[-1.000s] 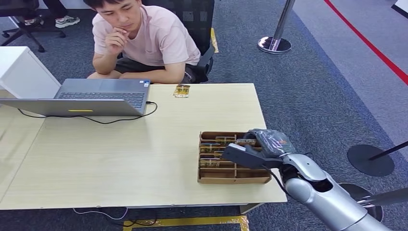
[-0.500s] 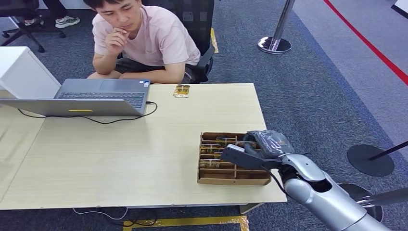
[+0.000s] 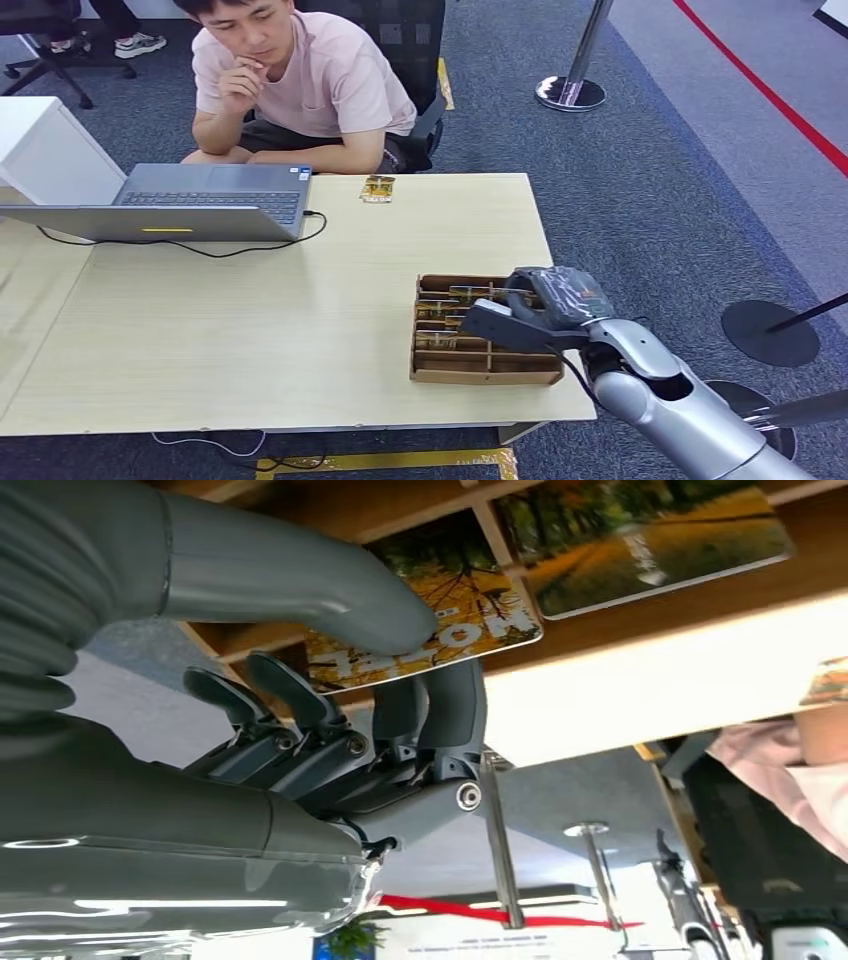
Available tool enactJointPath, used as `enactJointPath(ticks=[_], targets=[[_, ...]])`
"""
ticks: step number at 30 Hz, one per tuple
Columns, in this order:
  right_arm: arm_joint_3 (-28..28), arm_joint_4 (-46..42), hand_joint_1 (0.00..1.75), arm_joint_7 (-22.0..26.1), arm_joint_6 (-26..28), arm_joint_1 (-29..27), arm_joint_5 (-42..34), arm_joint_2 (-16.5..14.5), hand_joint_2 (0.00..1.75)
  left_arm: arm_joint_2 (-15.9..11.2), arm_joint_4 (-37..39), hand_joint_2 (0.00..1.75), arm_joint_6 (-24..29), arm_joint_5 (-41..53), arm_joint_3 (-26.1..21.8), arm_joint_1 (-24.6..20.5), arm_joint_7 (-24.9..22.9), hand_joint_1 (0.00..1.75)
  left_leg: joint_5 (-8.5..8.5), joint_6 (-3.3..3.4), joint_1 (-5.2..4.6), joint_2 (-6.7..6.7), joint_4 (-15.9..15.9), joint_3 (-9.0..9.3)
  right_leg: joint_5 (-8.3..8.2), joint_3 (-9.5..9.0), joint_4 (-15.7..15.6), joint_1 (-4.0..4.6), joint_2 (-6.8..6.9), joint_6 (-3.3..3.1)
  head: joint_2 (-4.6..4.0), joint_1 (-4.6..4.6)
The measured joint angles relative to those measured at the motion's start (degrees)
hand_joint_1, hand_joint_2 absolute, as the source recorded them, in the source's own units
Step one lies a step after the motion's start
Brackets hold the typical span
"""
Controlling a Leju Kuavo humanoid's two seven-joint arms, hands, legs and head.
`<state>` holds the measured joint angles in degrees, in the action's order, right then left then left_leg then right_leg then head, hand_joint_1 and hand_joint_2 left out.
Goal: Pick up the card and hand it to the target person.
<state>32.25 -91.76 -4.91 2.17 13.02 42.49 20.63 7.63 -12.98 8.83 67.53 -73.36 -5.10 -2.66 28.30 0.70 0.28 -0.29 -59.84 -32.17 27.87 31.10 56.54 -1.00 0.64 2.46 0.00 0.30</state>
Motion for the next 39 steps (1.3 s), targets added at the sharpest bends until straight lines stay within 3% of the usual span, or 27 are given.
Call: enactJointPath(ticks=[8, 15, 21, 25, 31, 39], targets=[[-3.6, -5.32, 1.57, 6.43, 7.06, -0.7, -0.52, 0.09, 1.75, 0.09, 0.0, 1.75, 0.0, -0.62, -0.01, 0.0, 0.06, 0.0, 0.0, 0.0, 0.0, -0.01, 0.0, 0.0, 0.0, 0.01, 0.0, 0.0, 0.01, 0.0, 0.0, -0.01], [-7.04, -10.7, 1.57, 12.97, 14.64, -4.75, -0.11, -0.28, 1.75, 0.38, 0.0, 1.75, 0.0, -0.67, -0.01, 0.0, 0.23, 0.0, 0.01, 0.0, 0.0, 0.0, 0.0, -0.03, 0.01, 0.02, 0.0, 0.0, 0.01, 0.0, 0.0, 0.01], [-7.72, -9.91, 1.57, 16.87, 17.53, -5.22, 2.29, -3.06, 1.75, 0.46, 0.0, 1.75, -0.01, 0.08, 0.01, -0.04, 0.25, 0.0, 0.0, -0.01, 0.03, 0.01, 0.03, -0.03, 0.0, 0.01, 0.01, 0.02, -0.01, -0.01, 0.0, 0.0], [-6.88, -1.12, 1.57, 19.6, 22.09, -1.43, 5.45, -7.74, 1.75, 0.48, 0.0, 1.75, -0.07, 1.47, 0.02, -0.15, 0.26, 0.0, -0.08, -0.08, 0.07, 0.04, 0.03, -0.02, -0.03, 0.0, 0.04, 0.05, -0.08, -0.04, -0.01, -0.01], [-5.79, 19.03, 1.57, 21.46, 28.95, 8.63, 6.76, -15.77, 1.75, 0.45, 0.0, 1.75, -0.66, 3.34, 0.1, -0.61, 0.26, 0.0, -0.19, -0.13, 0.09, 0.04, 0.03, -0.01, -0.1, 0.0, 0.07, 0.06, -0.1, -0.06, 0.0, 0.0], [-5.08, 39.91, 1.57, 20.69, 31.66, 19.13, 8.88, -23.2, 1.75, 0.42, 0.0, 1.75, -1.34, 4.56, 0.39, -0.66, -0.06, 0.0, -0.19, -0.14, 0.09, 0.03, 0.02, -0.04, -0.11, 0.03, 0.07, 0.07, -0.09, -0.07, 0.0, 0.01]])
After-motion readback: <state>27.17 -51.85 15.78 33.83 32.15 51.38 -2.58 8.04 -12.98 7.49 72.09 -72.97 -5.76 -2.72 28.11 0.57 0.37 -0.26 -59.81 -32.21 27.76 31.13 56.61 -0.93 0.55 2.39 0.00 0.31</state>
